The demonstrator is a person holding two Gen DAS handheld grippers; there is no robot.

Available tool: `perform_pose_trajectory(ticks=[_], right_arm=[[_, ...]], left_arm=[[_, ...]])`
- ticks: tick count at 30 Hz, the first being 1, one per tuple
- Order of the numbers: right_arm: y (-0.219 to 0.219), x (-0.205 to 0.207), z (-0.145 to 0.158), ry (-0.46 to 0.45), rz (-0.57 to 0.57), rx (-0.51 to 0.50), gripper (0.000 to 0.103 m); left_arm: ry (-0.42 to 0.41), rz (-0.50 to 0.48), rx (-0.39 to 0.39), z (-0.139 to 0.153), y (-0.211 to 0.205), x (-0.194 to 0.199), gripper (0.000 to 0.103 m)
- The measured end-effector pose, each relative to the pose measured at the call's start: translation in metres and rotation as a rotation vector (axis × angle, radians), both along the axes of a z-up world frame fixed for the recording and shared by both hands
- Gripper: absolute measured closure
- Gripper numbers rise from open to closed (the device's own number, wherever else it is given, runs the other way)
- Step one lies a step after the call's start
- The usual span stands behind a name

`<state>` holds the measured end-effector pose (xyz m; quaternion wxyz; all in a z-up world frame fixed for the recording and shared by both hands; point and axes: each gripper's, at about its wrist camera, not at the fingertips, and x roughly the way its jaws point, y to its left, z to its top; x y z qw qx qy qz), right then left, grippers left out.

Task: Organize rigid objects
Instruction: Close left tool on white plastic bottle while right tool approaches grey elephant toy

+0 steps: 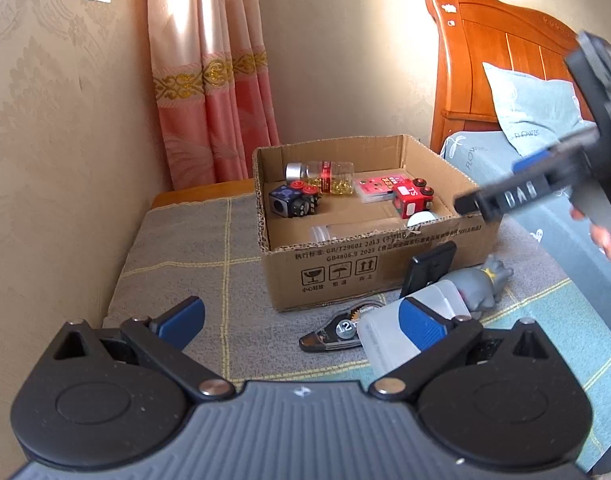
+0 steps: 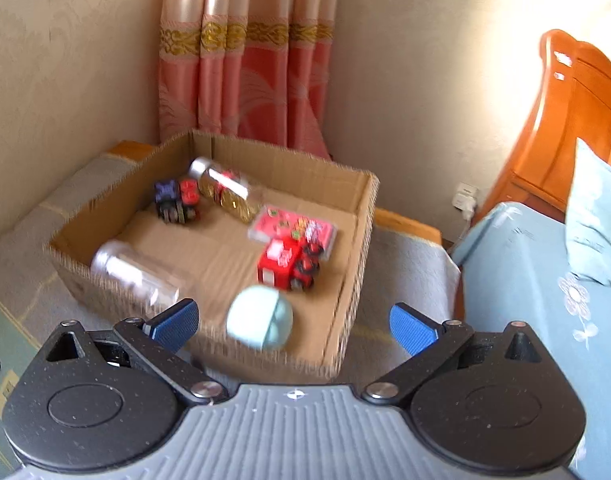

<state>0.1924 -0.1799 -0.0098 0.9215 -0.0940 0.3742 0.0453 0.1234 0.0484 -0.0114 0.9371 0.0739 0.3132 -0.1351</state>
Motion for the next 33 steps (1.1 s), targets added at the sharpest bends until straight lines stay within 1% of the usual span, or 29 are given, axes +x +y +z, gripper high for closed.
perform_pose_trajectory(ticks=[1, 3, 8, 11, 16, 20, 23, 27, 29, 31, 33], right_arm=[[0.001, -0.006, -0.004, -0.002, -0.009, 0.000, 0.000], [-0.001, -0.017, -0.012, 0.005, -0.014, 0.031, 0.000], [-0.006, -0.035, -0.033, 0.037, -0.010, 0.125, 0.000], [-0.005, -0.037, -0.045, 0.082, 0.004, 0.169, 0.000], [-0.008, -0.041, -0.057, 0.078, -0.014, 0.158, 0.000], [-0.016, -0.046, -0.062, 0.095, 0.000, 0.176, 0.000], [-0.014, -0.048, -0.067, 0.113, 0.014, 0.176, 0.000], [0.003, -0.055, -0.073, 0.148, 0.091, 0.162, 0.000], [0.011, -0.061, -0.074, 0.141, 0.137, 0.143, 0.000], [0.012, -0.064, -0.075, 0.132, 0.147, 0.121, 0.000], [0.007, -0.065, -0.078, 0.138, 0.137, 0.120, 0.000]], left_arm=[[-0.004, 0.005, 0.006, -0.001, -0.001, -0.001, 0.001], [-0.010, 0.014, 0.013, -0.002, -0.003, -0.002, 0.001], [0.023, -0.002, -0.036, -0.007, -0.004, -0.004, 0.001], [0.038, -0.012, -0.037, -0.011, -0.007, -0.005, 0.001], [0.056, -0.008, 0.004, -0.015, -0.017, -0.003, 0.001], [0.072, -0.023, -0.001, -0.017, -0.025, 0.001, 0.001], [0.091, -0.021, -0.003, -0.020, -0.033, 0.006, 0.001], [0.113, -0.018, 0.022, -0.024, -0.042, 0.009, 0.001], [0.117, -0.021, 0.033, -0.025, -0.046, 0.010, 0.001], [0.121, -0.027, 0.035, -0.026, -0.050, 0.010, 0.001], [0.127, -0.039, 0.035, -0.027, -0.055, 0.012, 0.001]])
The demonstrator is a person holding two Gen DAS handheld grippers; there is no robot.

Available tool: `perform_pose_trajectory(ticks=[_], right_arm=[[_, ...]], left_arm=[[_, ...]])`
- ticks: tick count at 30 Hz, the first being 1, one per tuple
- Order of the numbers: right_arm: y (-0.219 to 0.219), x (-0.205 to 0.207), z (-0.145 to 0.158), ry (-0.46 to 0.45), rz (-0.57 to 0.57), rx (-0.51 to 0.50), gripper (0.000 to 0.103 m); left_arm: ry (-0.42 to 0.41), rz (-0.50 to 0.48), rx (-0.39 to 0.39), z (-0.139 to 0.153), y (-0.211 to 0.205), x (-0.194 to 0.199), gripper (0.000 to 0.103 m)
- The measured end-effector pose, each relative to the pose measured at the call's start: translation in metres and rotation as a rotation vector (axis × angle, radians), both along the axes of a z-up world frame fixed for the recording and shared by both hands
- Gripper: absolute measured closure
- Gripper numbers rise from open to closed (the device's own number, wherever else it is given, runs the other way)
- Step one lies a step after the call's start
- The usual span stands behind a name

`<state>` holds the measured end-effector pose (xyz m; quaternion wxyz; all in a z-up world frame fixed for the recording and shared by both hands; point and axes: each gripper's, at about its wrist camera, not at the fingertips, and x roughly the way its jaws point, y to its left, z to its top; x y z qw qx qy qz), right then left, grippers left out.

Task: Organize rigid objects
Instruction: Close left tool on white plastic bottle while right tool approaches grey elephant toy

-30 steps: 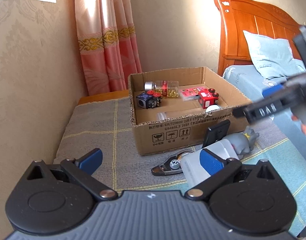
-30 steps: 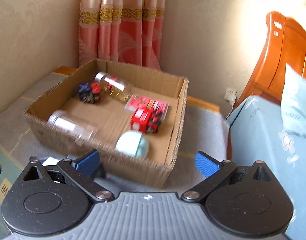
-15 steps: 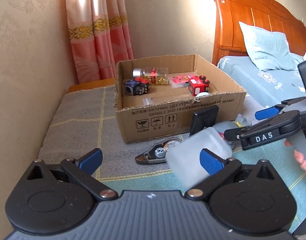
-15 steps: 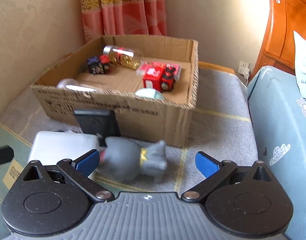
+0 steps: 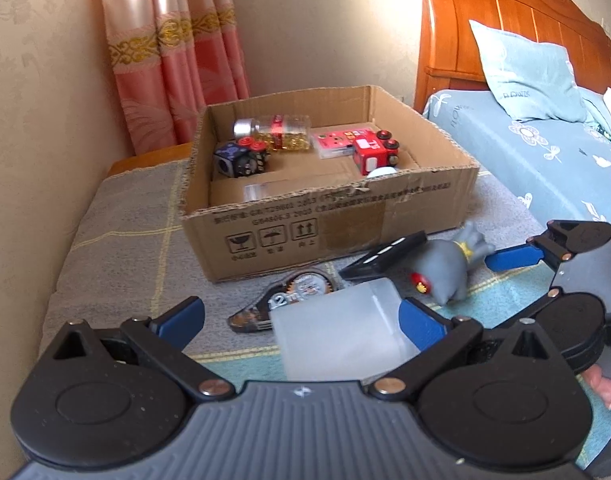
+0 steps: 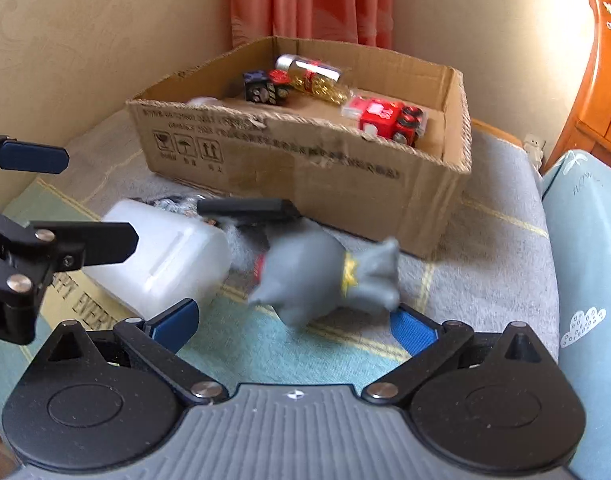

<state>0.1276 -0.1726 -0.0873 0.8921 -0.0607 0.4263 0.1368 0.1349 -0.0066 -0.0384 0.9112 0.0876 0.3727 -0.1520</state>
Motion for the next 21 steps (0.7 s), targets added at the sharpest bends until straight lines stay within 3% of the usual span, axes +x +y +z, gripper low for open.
perform_pose_trajectory(ticks=[9, 21], right_arm=[[-0.017, -0.011, -0.011, 0.006, -0.013, -0.027, 0.000], [-0.017, -0.010, -0.010, 0.015, 0.000, -0.031, 0.000]], left_arm=[[0.016, -0.033, 0.000, -0.011, -0.023, 0.011, 0.001], [0.030, -0.034, 0.108, -0.027, -0.008, -0.002, 0.001]])
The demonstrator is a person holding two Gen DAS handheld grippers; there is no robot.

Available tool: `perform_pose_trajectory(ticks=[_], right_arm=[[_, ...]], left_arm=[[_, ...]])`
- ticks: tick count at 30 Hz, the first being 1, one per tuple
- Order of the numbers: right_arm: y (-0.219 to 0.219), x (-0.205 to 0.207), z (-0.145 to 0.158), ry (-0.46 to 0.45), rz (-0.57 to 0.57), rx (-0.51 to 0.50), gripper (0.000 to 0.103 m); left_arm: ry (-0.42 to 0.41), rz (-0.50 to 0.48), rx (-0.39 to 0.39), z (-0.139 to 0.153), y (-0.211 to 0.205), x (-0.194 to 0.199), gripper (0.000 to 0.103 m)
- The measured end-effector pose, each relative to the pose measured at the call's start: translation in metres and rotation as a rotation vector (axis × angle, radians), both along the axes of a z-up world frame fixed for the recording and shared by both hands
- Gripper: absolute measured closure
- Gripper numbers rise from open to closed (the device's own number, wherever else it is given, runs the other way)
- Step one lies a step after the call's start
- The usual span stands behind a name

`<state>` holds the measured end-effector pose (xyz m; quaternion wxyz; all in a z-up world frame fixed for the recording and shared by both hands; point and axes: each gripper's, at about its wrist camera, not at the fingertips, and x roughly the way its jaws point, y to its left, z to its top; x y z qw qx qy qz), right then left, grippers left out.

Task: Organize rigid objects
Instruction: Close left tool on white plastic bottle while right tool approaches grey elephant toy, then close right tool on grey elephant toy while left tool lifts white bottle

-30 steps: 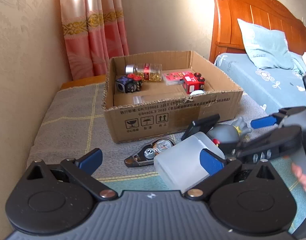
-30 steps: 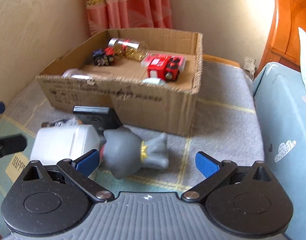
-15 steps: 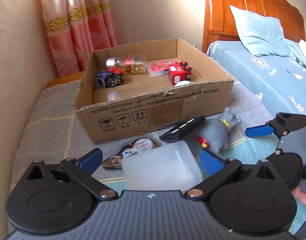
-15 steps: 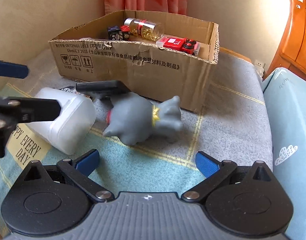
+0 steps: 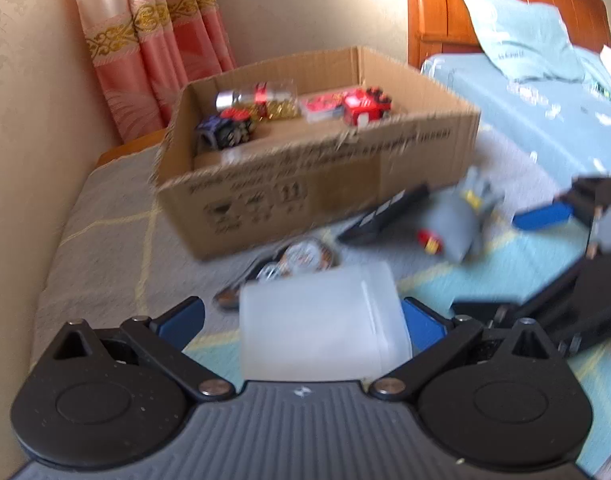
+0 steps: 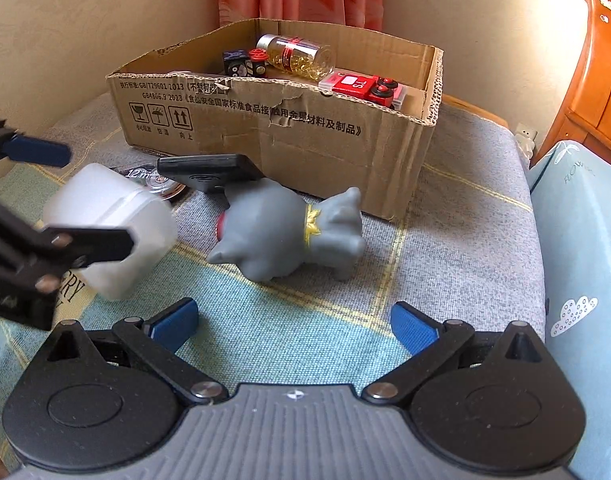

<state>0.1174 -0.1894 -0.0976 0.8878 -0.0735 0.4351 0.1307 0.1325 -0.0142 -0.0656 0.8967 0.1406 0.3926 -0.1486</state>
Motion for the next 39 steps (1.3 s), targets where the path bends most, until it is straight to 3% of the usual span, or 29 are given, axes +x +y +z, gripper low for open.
perform_pose_trajectory(ticks=[6, 9, 11, 21, 39], right_arm=[[0.000, -0.001, 0.000, -0.007, -0.003, 0.001, 0.000], [0.000, -0.002, 0.000, -0.006, -0.009, 0.000, 0.000], [0.000, -0.003, 0.000, -0.010, -0.011, 0.001, 0.000], [0.001, -0.001, -0.003, -0.031, -0.017, 0.009, 0.000], [0.018, 0.036, 0.000, -0.078, -0.020, 0.003, 0.000]], left_arm=[[0.072, 0.005, -0.042, -0.018, 0.017, -0.001, 0.001], [0.119, 0.020, -0.109, -0.026, 0.023, 0.005, 0.001], [0.108, 0.047, -0.137, -0.027, 0.026, 0.006, 0.001], [0.066, 0.037, -0.136, -0.029, 0.026, 0.001, 0.000], [0.073, 0.059, -0.137, -0.029, 0.026, 0.004, 0.000]])
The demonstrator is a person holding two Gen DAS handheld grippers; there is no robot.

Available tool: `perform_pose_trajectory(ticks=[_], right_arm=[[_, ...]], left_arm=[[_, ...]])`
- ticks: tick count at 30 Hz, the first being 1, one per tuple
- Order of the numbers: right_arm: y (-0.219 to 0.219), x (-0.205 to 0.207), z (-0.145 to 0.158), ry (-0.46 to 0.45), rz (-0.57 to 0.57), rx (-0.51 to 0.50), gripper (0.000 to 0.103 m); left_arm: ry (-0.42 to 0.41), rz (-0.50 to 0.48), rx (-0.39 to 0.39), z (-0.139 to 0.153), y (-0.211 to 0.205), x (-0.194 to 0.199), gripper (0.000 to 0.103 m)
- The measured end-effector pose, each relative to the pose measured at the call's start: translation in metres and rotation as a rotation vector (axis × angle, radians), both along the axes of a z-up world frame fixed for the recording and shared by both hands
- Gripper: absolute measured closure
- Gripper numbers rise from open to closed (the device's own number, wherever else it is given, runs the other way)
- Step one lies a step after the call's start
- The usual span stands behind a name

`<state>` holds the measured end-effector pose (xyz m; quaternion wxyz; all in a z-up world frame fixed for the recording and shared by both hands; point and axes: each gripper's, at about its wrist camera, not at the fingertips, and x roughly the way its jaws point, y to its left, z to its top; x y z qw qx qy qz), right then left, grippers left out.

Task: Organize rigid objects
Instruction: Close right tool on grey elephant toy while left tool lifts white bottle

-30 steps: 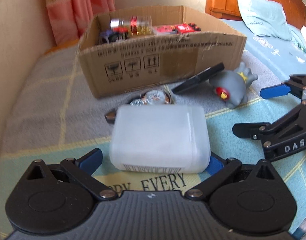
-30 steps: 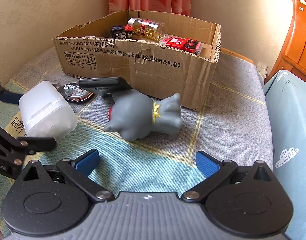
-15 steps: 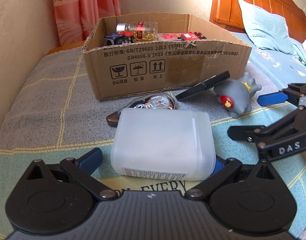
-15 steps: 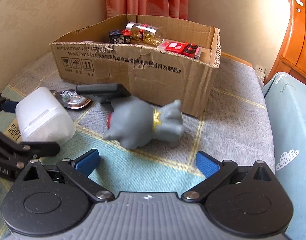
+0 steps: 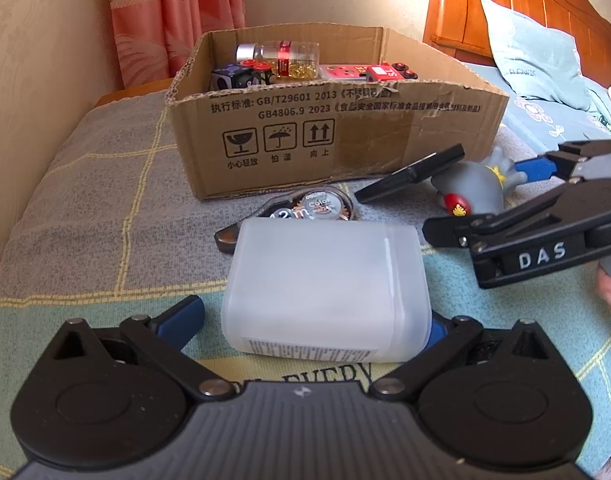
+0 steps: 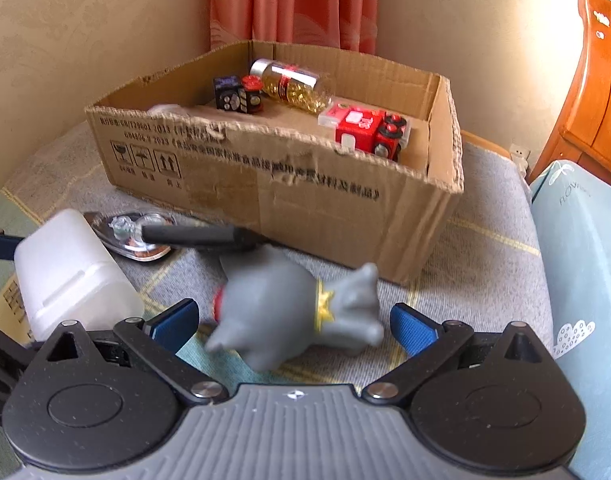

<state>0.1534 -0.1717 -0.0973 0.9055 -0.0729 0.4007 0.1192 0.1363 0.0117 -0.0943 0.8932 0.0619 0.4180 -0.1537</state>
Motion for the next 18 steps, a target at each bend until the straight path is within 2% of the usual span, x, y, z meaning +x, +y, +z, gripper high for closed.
perform_pose_trajectory(ticks=[3, 5, 8, 11, 16, 18], right_arm=[[0.001, 0.001, 0.005, -0.008, 0.007, 0.015, 0.002], [0.002, 0.002, 0.006, -0.014, 0.004, 0.003, 0.010], [0.003, 0.002, 0.005, -0.007, 0.001, -0.008, 0.016], [0.002, -0.001, 0.007, -0.012, -0.003, -0.015, 0.022], [-0.003, -0.004, 0.008, -0.006, -0.005, 0.002, 0.025], [-0.002, -0.006, 0.008, -0.007, -0.003, -0.003, 0.025]], left_arm=[[0.001, -0.001, 0.003, 0.000, 0.000, 0.000, 0.000], [0.001, -0.006, 0.007, 0.001, -0.001, 0.000, 0.000], [0.004, -0.016, 0.018, 0.002, -0.003, 0.001, 0.001], [0.003, -0.016, -0.017, 0.007, 0.000, 0.001, 0.001], [-0.022, -0.021, -0.036, 0.015, 0.000, 0.004, 0.003], [-0.025, -0.024, -0.038, 0.017, -0.001, 0.005, 0.007]])
